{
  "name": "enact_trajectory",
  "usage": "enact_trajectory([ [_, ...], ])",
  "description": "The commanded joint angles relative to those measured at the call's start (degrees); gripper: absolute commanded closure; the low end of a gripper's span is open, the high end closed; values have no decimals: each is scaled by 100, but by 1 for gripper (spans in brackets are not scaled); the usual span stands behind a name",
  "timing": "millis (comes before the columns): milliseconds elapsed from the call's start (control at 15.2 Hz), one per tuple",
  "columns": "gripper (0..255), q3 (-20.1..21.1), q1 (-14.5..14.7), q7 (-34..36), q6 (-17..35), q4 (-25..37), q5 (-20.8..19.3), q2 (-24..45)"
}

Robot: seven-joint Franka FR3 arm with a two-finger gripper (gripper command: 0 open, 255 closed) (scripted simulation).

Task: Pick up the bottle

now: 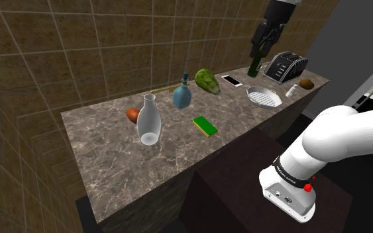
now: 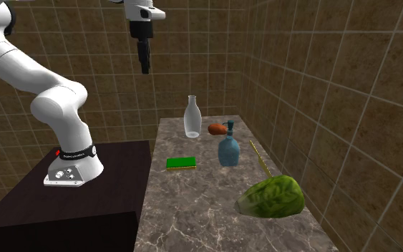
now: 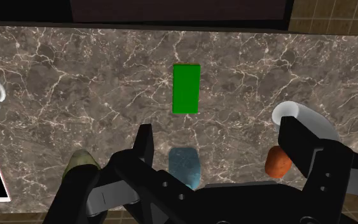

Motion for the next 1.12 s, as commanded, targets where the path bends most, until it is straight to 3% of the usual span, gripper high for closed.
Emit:
enact_trajectory([
  [0, 0, 0, 0, 0, 0, 0, 0, 0],
  [528, 0, 43, -18, 377, 844, 643, 262, 1859],
  [1056, 0, 20, -30, 667, 1298, 1739, 530, 3775],
])
